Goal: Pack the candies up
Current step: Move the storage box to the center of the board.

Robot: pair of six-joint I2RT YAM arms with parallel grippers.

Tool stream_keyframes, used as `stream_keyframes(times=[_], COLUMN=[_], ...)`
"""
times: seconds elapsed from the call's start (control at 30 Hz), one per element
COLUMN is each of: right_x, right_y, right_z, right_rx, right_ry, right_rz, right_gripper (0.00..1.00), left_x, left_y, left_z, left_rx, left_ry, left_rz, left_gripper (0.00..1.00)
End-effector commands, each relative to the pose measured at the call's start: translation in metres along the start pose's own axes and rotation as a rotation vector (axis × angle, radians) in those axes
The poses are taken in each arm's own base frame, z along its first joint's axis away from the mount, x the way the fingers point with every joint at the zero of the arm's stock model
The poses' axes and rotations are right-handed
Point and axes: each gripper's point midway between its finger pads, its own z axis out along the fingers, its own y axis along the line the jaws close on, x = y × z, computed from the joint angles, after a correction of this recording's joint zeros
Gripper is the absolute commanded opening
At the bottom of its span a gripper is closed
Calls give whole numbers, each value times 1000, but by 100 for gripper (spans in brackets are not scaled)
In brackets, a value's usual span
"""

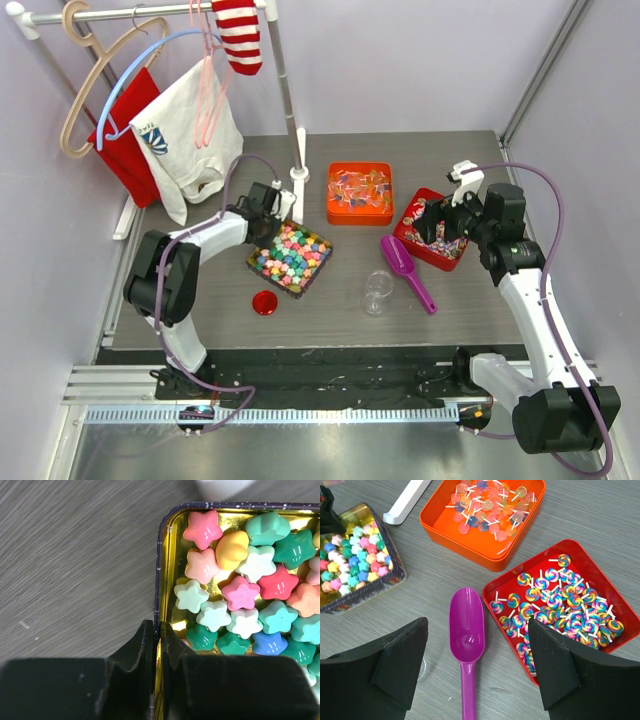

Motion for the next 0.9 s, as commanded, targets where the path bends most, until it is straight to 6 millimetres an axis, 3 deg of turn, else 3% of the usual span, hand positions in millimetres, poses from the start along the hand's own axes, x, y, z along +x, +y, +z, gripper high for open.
stream_keyframes(times=[0.0, 0.47, 0.6, 0.87], right_x=[-15, -13, -14, -10], right_y=[0, 2, 6, 18], right_z=[-3, -3, -4, -4], right_rx=[-2, -11, -34, -100], right_ry=[-59, -56, -60, -31], right_rz=[-42, -38, -41, -76], right_gripper=[85, 85, 85, 85], left_x=[-6, 19, 26, 30], left_y=[55, 141, 149, 145], left_z=[-14, -16, -13, -5], left_rx=[-150, -238, -236, -201], left_ry=[-11, 25, 39, 40], left_rz=[-100, -303, -333, -351], left_gripper=[9, 10, 12, 28])
